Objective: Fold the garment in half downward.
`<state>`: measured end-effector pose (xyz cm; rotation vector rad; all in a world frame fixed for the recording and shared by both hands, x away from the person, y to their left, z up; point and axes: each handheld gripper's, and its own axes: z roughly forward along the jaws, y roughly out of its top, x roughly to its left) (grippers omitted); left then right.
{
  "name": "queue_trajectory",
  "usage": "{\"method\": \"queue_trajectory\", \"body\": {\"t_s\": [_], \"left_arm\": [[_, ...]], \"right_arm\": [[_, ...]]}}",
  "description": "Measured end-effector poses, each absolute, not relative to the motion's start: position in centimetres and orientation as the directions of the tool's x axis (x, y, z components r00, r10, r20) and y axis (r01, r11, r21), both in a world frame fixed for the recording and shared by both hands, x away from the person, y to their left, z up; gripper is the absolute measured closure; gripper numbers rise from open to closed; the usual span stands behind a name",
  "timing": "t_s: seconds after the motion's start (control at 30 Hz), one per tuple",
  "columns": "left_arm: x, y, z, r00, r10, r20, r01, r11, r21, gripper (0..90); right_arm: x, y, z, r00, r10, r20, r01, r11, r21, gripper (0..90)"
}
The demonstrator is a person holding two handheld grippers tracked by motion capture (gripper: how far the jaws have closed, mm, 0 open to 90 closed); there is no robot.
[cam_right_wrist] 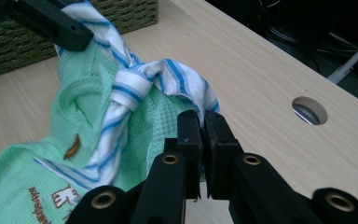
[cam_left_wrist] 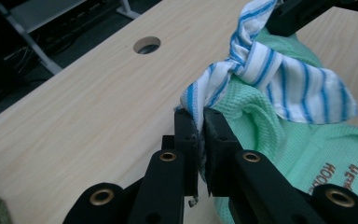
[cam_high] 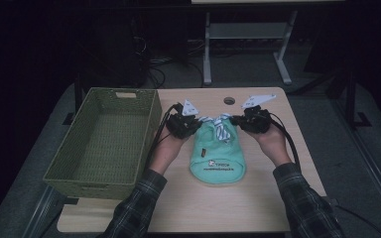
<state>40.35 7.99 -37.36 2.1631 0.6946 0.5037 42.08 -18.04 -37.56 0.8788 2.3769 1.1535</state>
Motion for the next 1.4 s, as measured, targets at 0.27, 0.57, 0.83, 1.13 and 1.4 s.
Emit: {"method": "queue_trajectory", "body": {"t_s": [0.27, 0.57, 0.83, 1.13, 1.4], "left_arm": [[39.0, 8.3, -37.9, 0.786, 0.607, 0.112, 0.303, -0.538, 0.786, 84.3], [39.1, 8.3, -36.0, 0.765, 0.628, 0.142, 0.257, -0.501, 0.826, 84.4], [37.5, 7.8, -37.8, 0.794, 0.586, 0.159, 0.242, -0.545, 0.803, 84.2], [35.5, 8.3, -38.3, 0.81, 0.556, 0.188, 0.201, -0.564, 0.801, 83.2], [35.4, 8.1, -37.9, 0.815, 0.553, 0.173, 0.202, -0.552, 0.809, 82.8]], "right_arm": [[40.4, -18.4, -38.5, -0.751, 0.66, -0.026, 0.364, 0.446, 0.818, 85.0], [40.0, -18.7, -37.3, -0.74, 0.673, -0.026, 0.338, 0.405, 0.849, 84.8], [38.8, -19.0, -39.4, -0.743, 0.669, -0.022, 0.352, 0.419, 0.837, 84.8], [36.2, -19.1, -40.5, -0.758, 0.651, -0.036, 0.326, 0.426, 0.844, 84.3], [36.1, -19.0, -40.0, -0.753, 0.656, -0.059, 0.308, 0.43, 0.849, 84.3]]}}
